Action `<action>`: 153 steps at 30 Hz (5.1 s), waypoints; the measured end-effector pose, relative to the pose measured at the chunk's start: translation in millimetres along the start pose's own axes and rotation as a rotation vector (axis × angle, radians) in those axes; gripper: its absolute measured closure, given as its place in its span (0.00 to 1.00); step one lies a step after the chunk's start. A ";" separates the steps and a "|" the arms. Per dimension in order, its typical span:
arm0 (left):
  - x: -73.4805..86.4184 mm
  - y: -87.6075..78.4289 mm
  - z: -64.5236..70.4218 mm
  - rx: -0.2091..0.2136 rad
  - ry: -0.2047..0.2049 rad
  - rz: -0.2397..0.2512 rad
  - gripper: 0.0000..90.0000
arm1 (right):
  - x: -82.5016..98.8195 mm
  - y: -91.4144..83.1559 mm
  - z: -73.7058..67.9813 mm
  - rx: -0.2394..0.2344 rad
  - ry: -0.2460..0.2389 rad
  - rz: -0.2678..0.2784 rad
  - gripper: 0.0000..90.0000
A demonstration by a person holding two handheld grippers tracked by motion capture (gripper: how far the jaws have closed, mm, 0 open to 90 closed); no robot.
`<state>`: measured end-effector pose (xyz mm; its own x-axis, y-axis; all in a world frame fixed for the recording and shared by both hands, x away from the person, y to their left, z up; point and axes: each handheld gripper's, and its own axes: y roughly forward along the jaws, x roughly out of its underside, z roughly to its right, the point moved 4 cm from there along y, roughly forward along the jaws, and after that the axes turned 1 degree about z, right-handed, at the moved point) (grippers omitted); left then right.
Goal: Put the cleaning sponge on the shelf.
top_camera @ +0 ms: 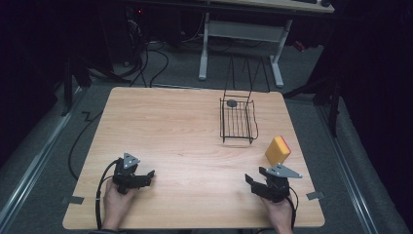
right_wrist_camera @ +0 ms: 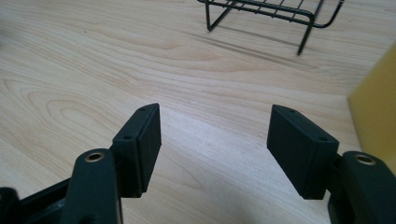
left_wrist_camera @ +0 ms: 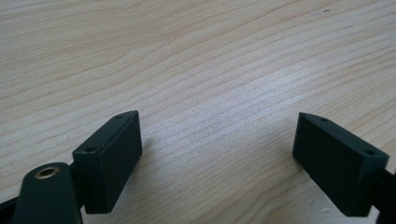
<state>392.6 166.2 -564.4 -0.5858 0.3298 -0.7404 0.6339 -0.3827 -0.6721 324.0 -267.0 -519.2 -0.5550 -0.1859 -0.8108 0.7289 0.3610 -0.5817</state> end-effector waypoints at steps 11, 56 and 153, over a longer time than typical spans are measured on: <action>-0.1 0.1 0.0 0.000 0.000 0.000 0.18 | 10.9 -21.4 17.3 0.064 0.028 0.013 0.40; -0.2 0.3 0.2 -0.003 -0.003 0.000 0.18 | 1.6 -16.4 88.4 0.275 0.131 0.029 0.34; -0.2 0.3 0.2 -0.004 0.002 -0.002 0.17 | -34.4 -15.7 76.7 0.161 0.051 0.124 0.67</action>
<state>392.8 165.8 -564.5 -0.5859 0.3317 -0.7393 0.6350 -0.3789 -0.6732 362.4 -336.4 -487.2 -0.4739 -0.1010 -0.8748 0.8451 0.2269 -0.4840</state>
